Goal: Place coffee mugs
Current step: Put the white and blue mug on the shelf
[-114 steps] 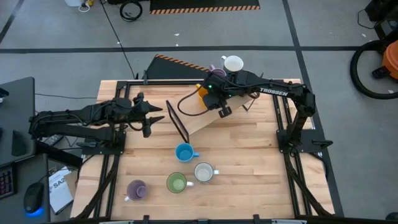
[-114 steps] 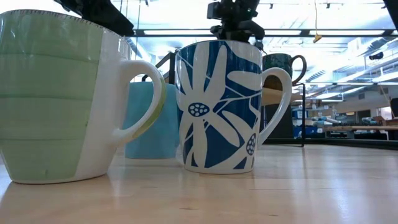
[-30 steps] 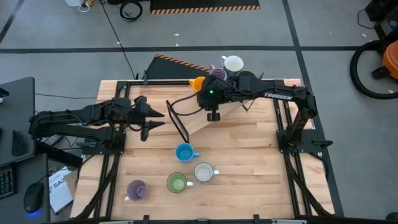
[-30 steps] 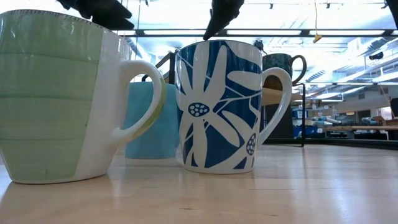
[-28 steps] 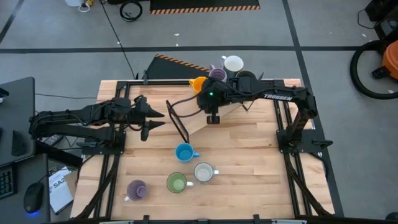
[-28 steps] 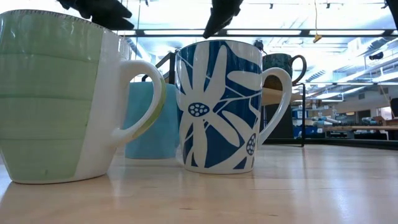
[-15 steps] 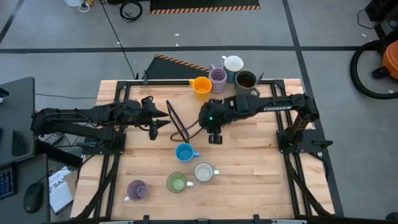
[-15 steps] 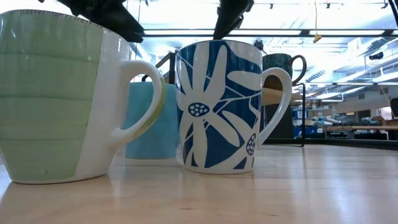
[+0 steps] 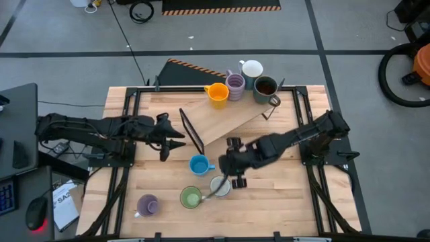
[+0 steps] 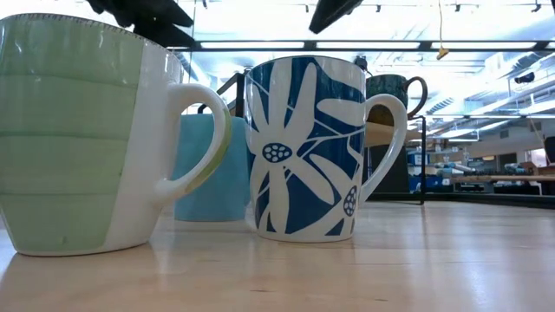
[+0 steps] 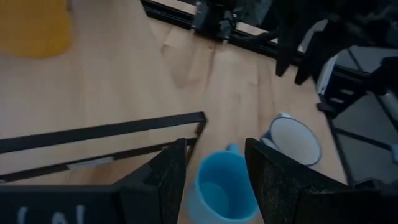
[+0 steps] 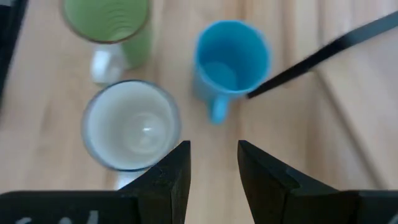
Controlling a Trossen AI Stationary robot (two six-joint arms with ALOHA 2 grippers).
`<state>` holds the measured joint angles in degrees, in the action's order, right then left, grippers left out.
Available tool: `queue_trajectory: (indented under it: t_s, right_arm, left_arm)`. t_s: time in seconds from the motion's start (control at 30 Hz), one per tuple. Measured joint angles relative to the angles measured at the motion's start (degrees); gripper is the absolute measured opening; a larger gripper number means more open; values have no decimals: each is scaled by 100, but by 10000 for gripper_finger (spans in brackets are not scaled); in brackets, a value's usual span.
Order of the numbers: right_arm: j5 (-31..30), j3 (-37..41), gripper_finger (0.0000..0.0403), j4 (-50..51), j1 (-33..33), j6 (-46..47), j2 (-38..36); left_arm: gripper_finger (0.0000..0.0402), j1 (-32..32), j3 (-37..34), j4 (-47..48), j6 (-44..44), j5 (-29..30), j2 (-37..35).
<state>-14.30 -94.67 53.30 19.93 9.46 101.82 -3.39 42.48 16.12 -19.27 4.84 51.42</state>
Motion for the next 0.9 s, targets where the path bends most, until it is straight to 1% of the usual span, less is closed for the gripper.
queue_trajectory:
  t_s: [0.13, 0.23, 0.3, 0.5, 0.7, 0.9]
  right_arm:
    - [57, 7, 138, 53, 255, 555, 107]
    - [-76, 84, 138, 319, 366, 975, 228]
    - [-126, 208, 138, 357, 369, 1232, 328]
    - [-25, 730, 138, 376, 368, 1850, 489]
    - [258, 1159, 138, -389, 485, 2123, 501]
    - [601, 1257, 138, -654, 682, 2509, 499]
  left_arm:
    - [171, -132, 0, -6, -183, -7, -2]
    - [171, -231, 0, -39, -240, 0, -4]
    - [171, -281, 0, -62, -257, 0, -4]
    - [171, -445, 4, -106, -264, 0, -4]
    - [171, -566, 4, -98, -264, -2, -4]
    - [171, -587, 4, -94, -265, 0, -4]
